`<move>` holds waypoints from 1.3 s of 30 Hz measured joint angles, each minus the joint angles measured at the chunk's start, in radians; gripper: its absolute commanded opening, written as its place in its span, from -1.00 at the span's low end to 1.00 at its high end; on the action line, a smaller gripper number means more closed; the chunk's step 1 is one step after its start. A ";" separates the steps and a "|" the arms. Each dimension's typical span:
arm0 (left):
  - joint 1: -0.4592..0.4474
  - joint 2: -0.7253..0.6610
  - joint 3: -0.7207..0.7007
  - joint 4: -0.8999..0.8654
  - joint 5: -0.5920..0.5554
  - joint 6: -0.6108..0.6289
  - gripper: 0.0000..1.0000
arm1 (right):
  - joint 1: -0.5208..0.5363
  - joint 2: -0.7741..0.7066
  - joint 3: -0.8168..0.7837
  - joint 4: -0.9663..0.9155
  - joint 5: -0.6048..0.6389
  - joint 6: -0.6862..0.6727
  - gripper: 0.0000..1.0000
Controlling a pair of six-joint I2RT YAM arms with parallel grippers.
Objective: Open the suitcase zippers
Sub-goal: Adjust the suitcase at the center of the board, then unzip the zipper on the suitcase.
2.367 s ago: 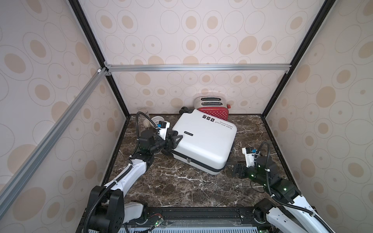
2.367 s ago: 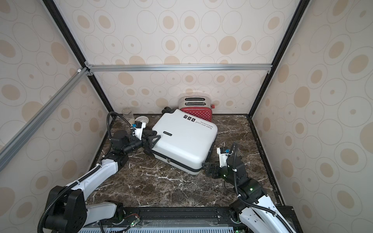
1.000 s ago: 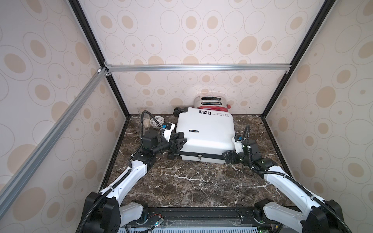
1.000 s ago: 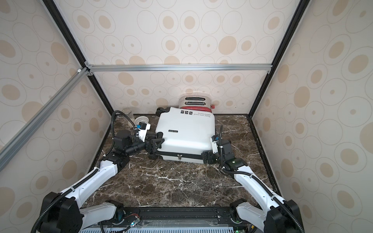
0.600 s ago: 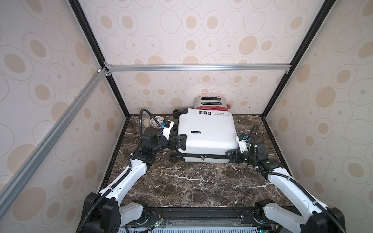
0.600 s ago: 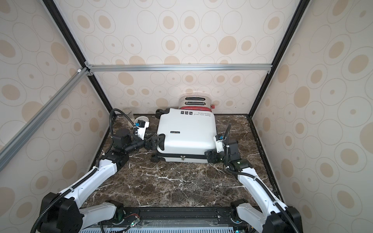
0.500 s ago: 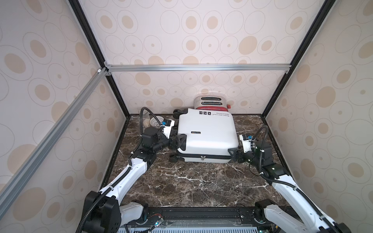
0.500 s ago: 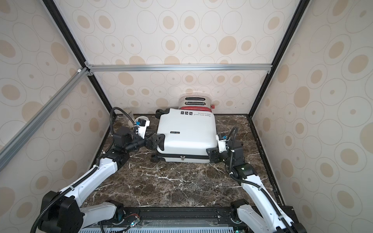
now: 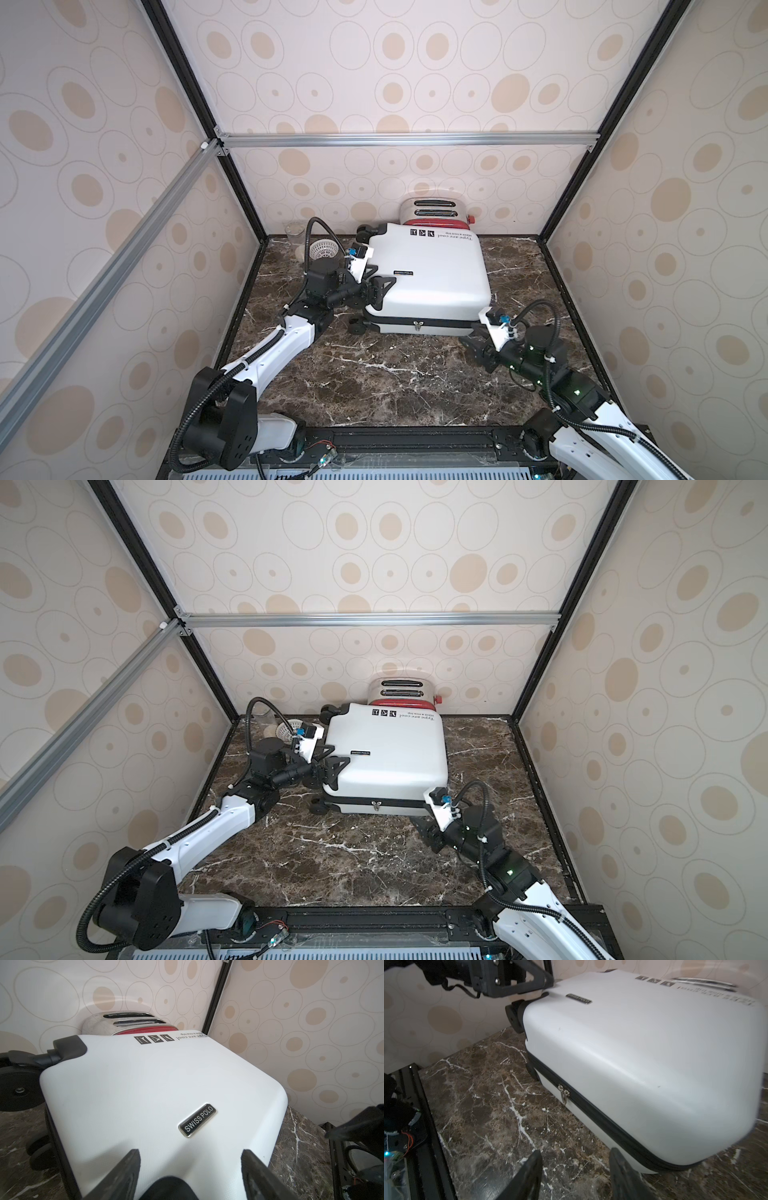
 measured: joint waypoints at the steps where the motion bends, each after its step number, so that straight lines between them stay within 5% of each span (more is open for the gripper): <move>1: -0.001 0.002 0.000 0.004 0.001 0.000 0.54 | 0.030 0.028 -0.022 0.029 0.017 0.002 0.09; 18: -0.004 -0.001 -0.014 0.029 -0.002 0.005 0.53 | 0.146 0.653 -0.092 0.704 0.086 -0.021 0.06; 29: -0.109 -0.199 -0.110 -0.076 -0.119 0.101 0.32 | 0.145 0.631 -0.094 0.797 0.129 -0.026 0.11; 35: -0.172 -0.379 -0.251 -0.060 -0.248 0.121 0.37 | 0.138 0.640 -0.094 0.782 0.119 -0.029 0.03; 39: -0.172 -0.364 -0.266 -0.059 -0.350 0.122 0.37 | 0.137 0.697 -0.100 0.803 0.114 -0.027 -0.03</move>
